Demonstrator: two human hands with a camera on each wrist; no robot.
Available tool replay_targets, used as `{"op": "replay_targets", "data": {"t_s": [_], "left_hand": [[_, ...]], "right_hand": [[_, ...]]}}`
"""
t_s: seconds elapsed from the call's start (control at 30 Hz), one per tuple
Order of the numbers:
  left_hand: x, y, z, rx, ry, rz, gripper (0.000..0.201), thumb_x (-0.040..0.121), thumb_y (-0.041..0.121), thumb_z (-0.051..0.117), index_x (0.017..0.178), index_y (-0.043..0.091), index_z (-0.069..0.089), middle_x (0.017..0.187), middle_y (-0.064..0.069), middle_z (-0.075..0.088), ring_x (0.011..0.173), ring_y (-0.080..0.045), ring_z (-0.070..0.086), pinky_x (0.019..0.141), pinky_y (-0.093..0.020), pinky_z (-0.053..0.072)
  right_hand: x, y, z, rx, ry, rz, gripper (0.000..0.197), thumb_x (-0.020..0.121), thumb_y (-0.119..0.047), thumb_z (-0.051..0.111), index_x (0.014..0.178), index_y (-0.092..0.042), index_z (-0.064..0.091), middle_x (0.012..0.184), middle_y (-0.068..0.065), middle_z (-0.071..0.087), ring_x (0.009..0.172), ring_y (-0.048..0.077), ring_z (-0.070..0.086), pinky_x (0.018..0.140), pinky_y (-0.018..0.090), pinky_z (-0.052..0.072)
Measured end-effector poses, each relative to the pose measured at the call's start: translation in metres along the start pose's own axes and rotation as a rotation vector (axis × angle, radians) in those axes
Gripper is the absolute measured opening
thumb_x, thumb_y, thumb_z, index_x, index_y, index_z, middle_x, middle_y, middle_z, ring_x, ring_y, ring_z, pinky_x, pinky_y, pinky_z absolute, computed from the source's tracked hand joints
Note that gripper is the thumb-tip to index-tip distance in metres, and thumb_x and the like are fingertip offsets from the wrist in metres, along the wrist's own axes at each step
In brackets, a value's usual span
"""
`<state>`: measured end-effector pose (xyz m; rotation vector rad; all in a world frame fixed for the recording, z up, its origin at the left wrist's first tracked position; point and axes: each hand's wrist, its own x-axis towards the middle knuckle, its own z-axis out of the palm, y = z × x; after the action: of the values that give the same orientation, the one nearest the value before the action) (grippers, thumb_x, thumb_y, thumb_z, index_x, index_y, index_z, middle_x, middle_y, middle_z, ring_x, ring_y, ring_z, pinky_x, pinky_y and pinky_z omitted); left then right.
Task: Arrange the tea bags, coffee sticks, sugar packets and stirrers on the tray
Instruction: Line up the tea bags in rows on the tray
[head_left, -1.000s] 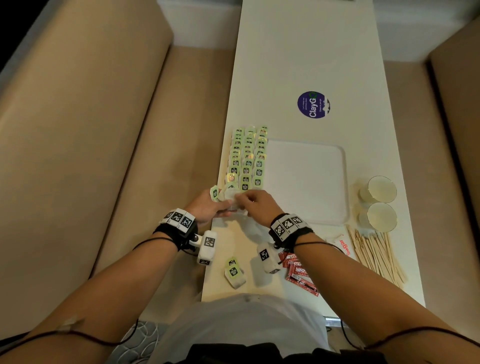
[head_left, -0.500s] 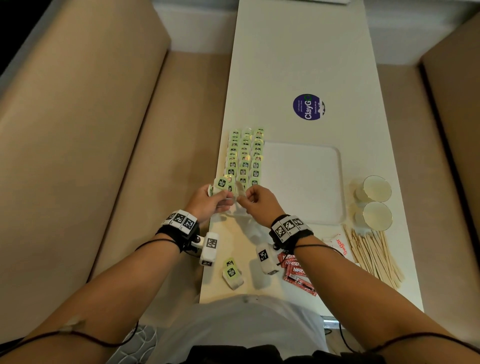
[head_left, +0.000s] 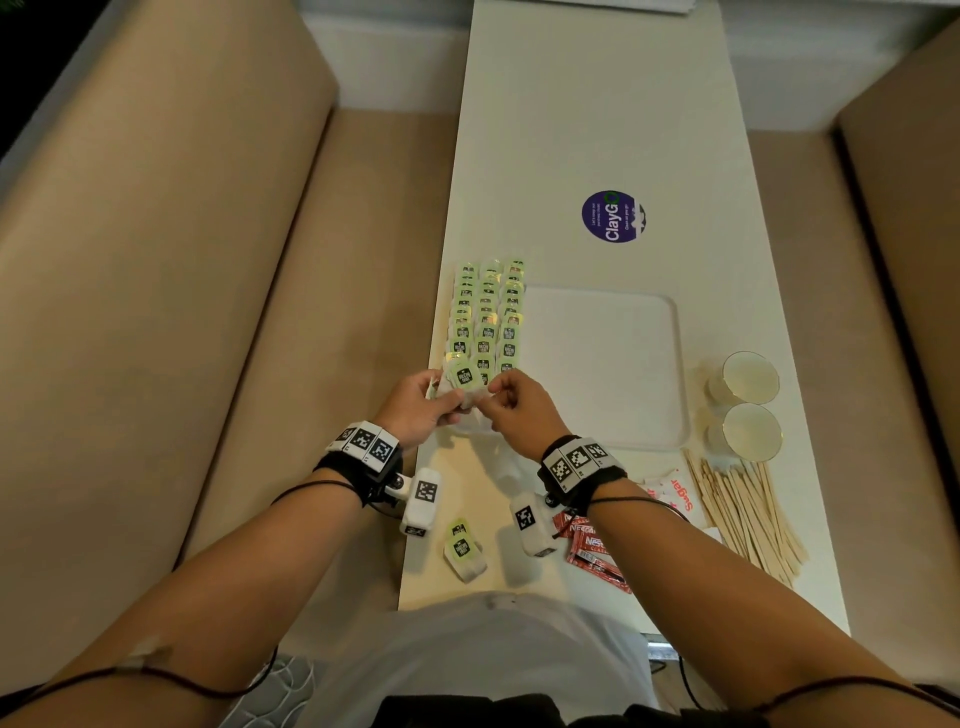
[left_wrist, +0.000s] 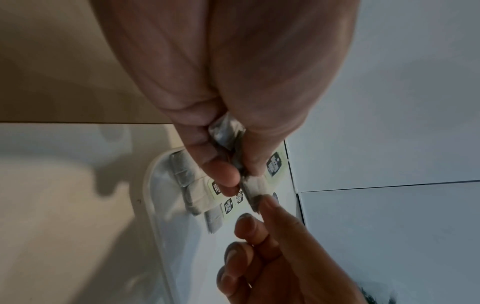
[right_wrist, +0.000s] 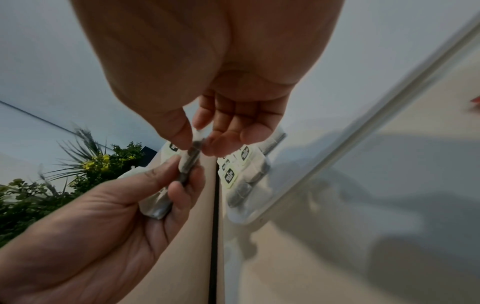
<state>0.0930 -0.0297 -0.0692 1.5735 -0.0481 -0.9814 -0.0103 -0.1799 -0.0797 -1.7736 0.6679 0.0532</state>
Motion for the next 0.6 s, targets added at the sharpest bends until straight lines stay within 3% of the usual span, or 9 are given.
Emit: {"op": "replay_targets", "data": {"t_s": [0.1, 0.23, 0.3, 0.37, 0.47, 0.6], "left_hand": [[0.0, 0.001, 0.001, 0.033, -0.01, 0.002, 0.016, 0.091, 0.001, 0.069, 0.102, 0.013, 0.067, 0.095, -0.01, 0.074, 0.082, -0.019, 0.072, 0.064, -0.022, 0.056], [0.0, 0.001, 0.005, 0.057, 0.013, 0.006, 0.012, 0.091, 0.004, 0.069, 0.099, 0.012, 0.065, 0.094, -0.012, 0.073, 0.081, -0.021, 0.072, 0.064, -0.023, 0.058], [0.001, -0.001, 0.005, 0.051, 0.04, -0.015, 0.011, 0.094, 0.007, 0.067, 0.104, 0.009, 0.065, 0.098, -0.015, 0.074, 0.085, -0.023, 0.073, 0.065, -0.024, 0.058], [0.003, -0.003, 0.004, 0.048, 0.052, -0.036, 0.011, 0.096, 0.008, 0.064, 0.107, 0.006, 0.066, 0.101, -0.016, 0.075, 0.088, -0.023, 0.073, 0.069, -0.027, 0.059], [0.005, -0.006, 0.002, 0.013, 0.075, -0.08, 0.008, 0.099, 0.008, 0.059, 0.102, 0.007, 0.066, 0.101, -0.016, 0.075, 0.089, -0.023, 0.072, 0.074, -0.03, 0.059], [0.009, -0.011, -0.003, 0.014, 0.105, -0.138, 0.012, 0.102, 0.012, 0.052, 0.106, 0.006, 0.061, 0.099, -0.011, 0.077, 0.088, -0.023, 0.072, 0.08, -0.036, 0.06]], "right_hand": [[-0.001, 0.002, -0.005, -0.029, -0.014, 0.019, 0.014, 0.092, -0.037, 0.069, 0.094, -0.028, 0.059, 0.08, 0.009, 0.068, 0.062, 0.014, 0.061, 0.071, 0.036, 0.054], [-0.002, 0.003, -0.008, -0.076, -0.072, -0.014, 0.022, 0.096, -0.031, 0.068, 0.078, -0.018, 0.061, 0.068, 0.001, 0.059, 0.059, 0.014, 0.059, 0.06, 0.021, 0.047], [-0.002, 0.006, -0.012, -0.063, -0.063, 0.008, 0.028, 0.097, -0.029, 0.067, 0.079, -0.008, 0.061, 0.068, 0.007, 0.059, 0.056, 0.011, 0.06, 0.056, 0.017, 0.046], [0.002, 0.01, -0.017, -0.069, -0.005, 0.049, 0.037, 0.098, -0.029, 0.066, 0.08, 0.003, 0.059, 0.066, 0.012, 0.059, 0.054, 0.009, 0.059, 0.055, 0.02, 0.046], [0.009, 0.018, -0.024, -0.099, 0.088, 0.138, 0.038, 0.097, -0.027, 0.066, 0.074, 0.001, 0.056, 0.057, -0.006, 0.056, 0.055, 0.014, 0.054, 0.055, 0.027, 0.046], [0.017, 0.026, -0.032, -0.259, 0.078, 0.219, 0.032, 0.096, -0.025, 0.065, 0.072, -0.004, 0.065, 0.069, 0.01, 0.063, 0.06, 0.02, 0.051, 0.062, 0.03, 0.046]]}}
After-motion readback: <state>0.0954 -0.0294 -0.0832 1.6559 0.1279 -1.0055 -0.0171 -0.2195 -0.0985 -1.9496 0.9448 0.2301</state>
